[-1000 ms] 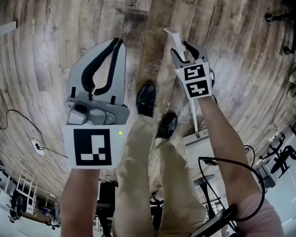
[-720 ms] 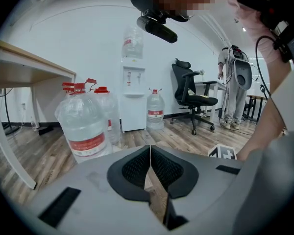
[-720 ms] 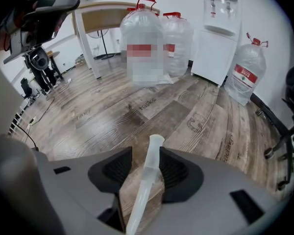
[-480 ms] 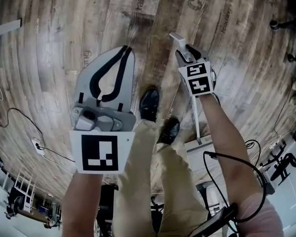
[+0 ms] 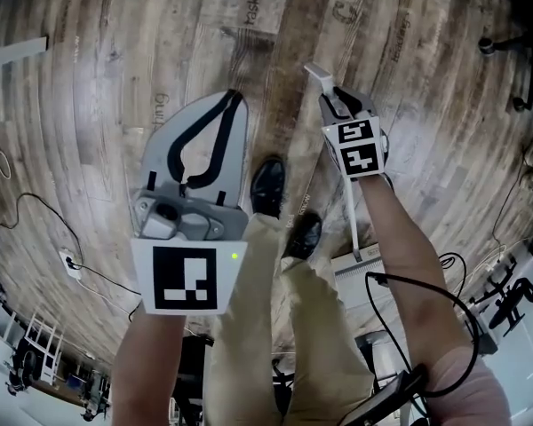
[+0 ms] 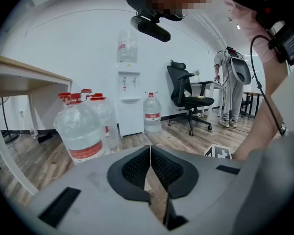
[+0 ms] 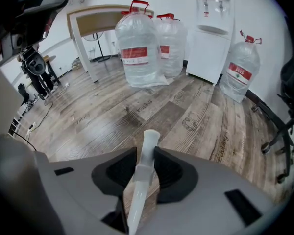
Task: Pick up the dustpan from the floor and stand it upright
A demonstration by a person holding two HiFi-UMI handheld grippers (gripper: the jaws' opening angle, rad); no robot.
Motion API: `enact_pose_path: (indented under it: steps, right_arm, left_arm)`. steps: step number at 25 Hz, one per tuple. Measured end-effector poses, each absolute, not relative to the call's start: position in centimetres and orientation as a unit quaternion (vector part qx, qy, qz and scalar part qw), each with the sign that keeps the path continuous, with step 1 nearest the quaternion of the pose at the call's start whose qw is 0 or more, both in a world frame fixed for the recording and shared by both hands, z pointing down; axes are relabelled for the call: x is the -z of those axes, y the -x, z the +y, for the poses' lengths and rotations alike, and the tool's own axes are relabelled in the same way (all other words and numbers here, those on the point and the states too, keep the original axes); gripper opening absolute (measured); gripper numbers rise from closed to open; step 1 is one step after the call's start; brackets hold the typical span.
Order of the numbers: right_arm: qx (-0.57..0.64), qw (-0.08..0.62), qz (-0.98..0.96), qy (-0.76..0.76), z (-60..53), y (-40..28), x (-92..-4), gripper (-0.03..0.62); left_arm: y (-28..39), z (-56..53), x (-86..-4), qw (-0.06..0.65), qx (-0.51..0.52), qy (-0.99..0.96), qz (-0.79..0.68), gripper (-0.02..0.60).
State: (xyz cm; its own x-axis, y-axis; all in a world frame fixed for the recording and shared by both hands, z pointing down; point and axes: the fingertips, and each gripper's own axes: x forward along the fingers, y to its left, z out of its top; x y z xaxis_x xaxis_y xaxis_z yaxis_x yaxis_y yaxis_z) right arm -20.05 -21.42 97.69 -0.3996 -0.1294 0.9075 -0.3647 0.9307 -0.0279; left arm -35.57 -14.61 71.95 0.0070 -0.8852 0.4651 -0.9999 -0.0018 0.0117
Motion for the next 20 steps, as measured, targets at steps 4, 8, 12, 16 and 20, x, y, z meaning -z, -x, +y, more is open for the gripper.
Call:
enact_pose_path:
  steps: [4, 8, 12, 16, 20]
  right_arm:
    - [-0.108, 0.519, -0.834, -0.155, -21.2, 19.4, -94.6, 0.110]
    - [-0.103, 0.504, -0.841, -0.169, -21.4, 18.4, -91.1, 0.107]
    - [-0.098, 0.487, -0.847, -0.189, -22.2, 16.9, -86.6, 0.106]
    - [-0.093, 0.464, -0.856, -0.211, -23.1, 15.6, -81.6, 0.103]
    - [-0.085, 0.437, -0.864, -0.234, -24.0, 14.1, -76.4, 0.103]
  left_arm:
    - [34.9, -14.7, -69.1, 0.155, -0.166, -0.695, -0.682, 0.015]
    - [34.3, -14.5, -66.4, 0.143, -0.166, -0.697, -0.683, 0.015]
    - [33.1, -14.7, -63.0, 0.129, -0.162, -0.705, -0.679, 0.015]
    - [31.4, -14.7, -59.5, 0.114, -0.164, -0.716, -0.669, 0.015]
    - [29.8, -14.8, -55.6, 0.096, -0.166, -0.727, -0.660, 0.015]
